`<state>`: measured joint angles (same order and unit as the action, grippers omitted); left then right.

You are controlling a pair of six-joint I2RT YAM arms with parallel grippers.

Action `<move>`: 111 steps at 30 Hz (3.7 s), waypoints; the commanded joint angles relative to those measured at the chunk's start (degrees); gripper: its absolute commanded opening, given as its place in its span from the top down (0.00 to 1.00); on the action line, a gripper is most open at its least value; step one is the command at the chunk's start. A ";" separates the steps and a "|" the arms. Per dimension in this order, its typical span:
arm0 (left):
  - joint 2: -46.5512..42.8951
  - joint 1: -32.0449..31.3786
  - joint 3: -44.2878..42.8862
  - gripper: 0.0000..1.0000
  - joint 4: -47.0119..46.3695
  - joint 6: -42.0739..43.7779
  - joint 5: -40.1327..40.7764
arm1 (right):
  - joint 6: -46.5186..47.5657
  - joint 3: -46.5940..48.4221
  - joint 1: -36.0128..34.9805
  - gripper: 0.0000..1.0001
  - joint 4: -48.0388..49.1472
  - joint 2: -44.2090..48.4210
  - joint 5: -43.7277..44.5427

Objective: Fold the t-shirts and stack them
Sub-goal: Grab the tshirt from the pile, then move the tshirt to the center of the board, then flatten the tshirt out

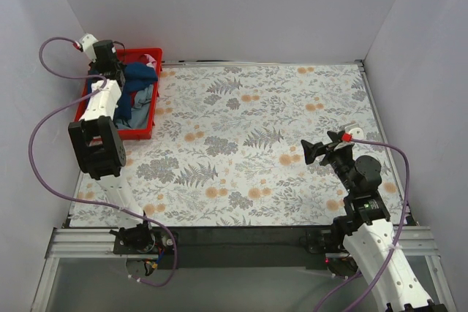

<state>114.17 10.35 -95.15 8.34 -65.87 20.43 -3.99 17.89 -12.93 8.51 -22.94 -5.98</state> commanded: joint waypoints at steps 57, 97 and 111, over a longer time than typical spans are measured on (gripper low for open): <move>-36.04 -32.06 52.62 0.42 5.64 -9.54 -27.02 | 12.87 42.73 -21.17 0.27 -16.60 -70.74 -11.76; -27.85 -36.28 51.29 1.00 10.37 -10.96 -31.49 | 7.76 46.17 -22.40 0.99 -14.66 -71.30 -8.20; -46.49 -36.28 51.38 1.00 31.38 -5.06 -40.81 | 32.80 81.03 -22.32 0.99 -12.04 -81.00 22.41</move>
<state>71.13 -25.69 -43.59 33.78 -72.58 -17.50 20.49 92.12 -35.38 -7.18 -97.32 8.56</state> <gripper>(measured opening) 0.015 0.040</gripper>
